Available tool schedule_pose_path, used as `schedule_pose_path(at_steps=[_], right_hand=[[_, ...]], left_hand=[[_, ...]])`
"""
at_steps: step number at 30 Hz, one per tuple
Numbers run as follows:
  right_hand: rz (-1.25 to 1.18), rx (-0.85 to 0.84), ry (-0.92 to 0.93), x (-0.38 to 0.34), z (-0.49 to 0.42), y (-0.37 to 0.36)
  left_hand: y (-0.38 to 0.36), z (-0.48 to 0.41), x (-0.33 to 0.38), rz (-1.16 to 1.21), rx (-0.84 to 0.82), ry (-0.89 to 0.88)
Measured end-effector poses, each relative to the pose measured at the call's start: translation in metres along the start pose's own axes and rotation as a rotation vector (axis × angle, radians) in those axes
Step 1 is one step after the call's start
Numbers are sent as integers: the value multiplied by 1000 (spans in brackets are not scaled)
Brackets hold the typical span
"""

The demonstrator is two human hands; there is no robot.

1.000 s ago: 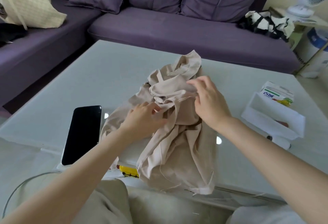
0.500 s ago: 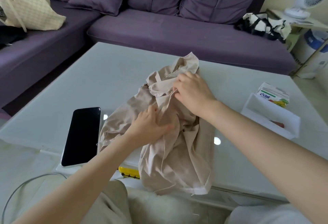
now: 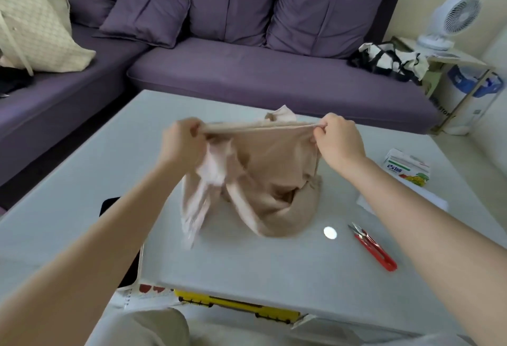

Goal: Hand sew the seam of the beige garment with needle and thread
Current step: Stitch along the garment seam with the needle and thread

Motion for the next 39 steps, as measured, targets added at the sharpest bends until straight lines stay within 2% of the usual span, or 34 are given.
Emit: schedule_pose_path(at_steps=[2, 4, 6, 8, 11, 14, 16, 18, 20, 24, 26, 28, 32, 36, 39], right_hand=[[-120, 86, -10, -1, 0, 13], [-219, 149, 17, -4, 3, 24], [-244, 173, 58, -8, 11, 27], [-203, 144, 81, -7, 23, 21], [-52, -8, 122, 3, 44, -2], [111, -175, 167, 17, 68, -21], [169, -226, 210, 21, 84, -23], [165, -230, 262, 19, 98, -20], [133, -210, 307, 15, 107, -17], [88, -83, 441, -1, 120, -10], [74, -31, 506, -10, 129, -9], [56, 5, 558, -18, 136, -8], [45, 3, 675, -28, 143, -13], [-30, -126, 677, -28, 139, -26], [4, -223, 648, -27, 133, -34]], left_hand=[[24, 2, 35, 83, 161, -158], [40, 14, 66, 166, 228, -310], [43, 29, 85, 156, 218, -474], [29, 38, 81, 28, 163, -569], [3, 46, 42, -317, 75, -500], [-33, 66, -12, -788, -230, -349], [-42, 84, -42, -946, -434, -219], [-49, 101, -57, -990, -589, -158], [-59, 115, -46, -938, -626, -205], [-76, 132, 22, -545, -404, -424], [-82, 139, 40, -312, -302, -447], [-89, 143, 43, -183, -243, -432], [-114, 146, 45, -215, -236, -452], [-121, 144, 53, -231, -226, -466], [-125, 145, 52, -249, -259, -444]])
Point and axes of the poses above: each hand's wrist, its own z-axis away from the middle knuckle, its own y-axis out of the back of the hand, x = y × z, the point moved 10 cm from there along -z, towards the middle knuckle, and after that the axes turned 3 degrees about x, right-handed, at the moved point
